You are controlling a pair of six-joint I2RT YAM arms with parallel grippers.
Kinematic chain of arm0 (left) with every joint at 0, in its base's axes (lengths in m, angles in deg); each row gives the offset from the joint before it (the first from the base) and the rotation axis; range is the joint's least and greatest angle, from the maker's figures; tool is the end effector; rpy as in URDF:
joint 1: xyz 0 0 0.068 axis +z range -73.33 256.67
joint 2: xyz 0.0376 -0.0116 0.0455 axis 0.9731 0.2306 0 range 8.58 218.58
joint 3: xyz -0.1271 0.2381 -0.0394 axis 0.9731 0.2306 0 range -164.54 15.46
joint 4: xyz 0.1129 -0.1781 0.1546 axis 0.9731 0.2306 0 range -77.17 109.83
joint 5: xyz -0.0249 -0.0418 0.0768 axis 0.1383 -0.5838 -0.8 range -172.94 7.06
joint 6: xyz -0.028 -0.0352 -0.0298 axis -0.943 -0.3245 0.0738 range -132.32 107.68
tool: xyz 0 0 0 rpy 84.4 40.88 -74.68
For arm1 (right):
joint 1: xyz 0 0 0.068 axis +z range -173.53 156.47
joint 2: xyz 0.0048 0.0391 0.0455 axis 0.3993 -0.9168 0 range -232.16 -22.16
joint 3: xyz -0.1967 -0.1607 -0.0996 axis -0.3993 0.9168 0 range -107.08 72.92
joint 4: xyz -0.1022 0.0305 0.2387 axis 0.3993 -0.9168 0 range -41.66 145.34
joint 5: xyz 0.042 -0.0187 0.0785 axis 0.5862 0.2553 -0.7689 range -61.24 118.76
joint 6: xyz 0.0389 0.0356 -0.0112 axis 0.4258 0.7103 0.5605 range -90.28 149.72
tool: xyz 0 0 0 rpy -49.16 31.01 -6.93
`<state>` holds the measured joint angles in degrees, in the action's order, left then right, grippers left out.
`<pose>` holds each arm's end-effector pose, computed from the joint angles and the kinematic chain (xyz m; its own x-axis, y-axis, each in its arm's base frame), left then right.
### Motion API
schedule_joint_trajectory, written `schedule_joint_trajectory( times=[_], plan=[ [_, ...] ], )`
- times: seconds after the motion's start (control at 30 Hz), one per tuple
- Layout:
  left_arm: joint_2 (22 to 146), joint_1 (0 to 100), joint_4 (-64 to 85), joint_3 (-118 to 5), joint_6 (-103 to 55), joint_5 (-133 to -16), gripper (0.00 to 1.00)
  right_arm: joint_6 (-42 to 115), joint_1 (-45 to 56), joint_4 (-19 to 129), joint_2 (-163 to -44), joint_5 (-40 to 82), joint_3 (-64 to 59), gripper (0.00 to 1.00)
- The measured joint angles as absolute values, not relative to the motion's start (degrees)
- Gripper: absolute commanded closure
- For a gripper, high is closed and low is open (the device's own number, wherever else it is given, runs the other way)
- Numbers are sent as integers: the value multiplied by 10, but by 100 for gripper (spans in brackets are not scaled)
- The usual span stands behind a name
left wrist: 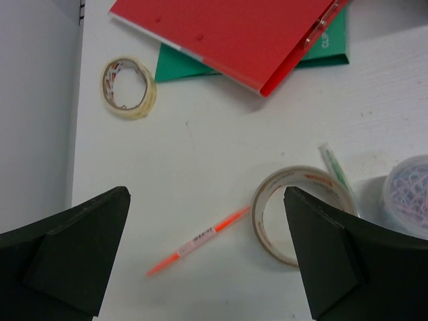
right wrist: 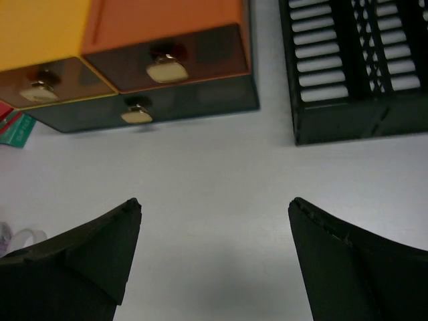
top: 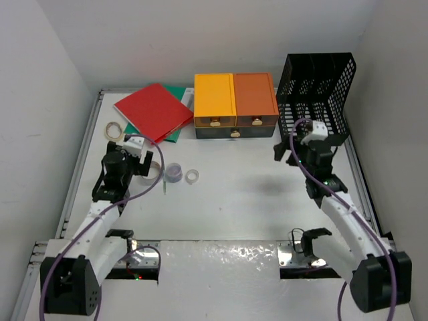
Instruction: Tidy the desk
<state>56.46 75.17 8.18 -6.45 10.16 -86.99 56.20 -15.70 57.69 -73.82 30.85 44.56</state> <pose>0.1915 -0.0025 0.2160 -0.3511 0.3908 -0.8509 0.1023 0.9193 0.3800 0.2056 0.0270 0.2397 -0.3626 0.3999 -0.8418 0.0660 0.9120 0.4048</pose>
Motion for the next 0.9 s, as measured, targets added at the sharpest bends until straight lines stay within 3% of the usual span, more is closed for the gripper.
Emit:
schedule_joint_trajectory(
  times=[0.2, 0.57, 0.9],
  plan=[
    [659, 752, 12, -89, 86, -843, 0, 498, -34, 598, -876, 419, 322, 9],
    [691, 752, -85, -51, 53, -830, 0, 446, -4, 628, -1057, 500, 239, 15],
    [731, 752, -87, -60, 41, -899, 0, 445, 3, 695, -1159, 535, 170, 22]
  ],
)
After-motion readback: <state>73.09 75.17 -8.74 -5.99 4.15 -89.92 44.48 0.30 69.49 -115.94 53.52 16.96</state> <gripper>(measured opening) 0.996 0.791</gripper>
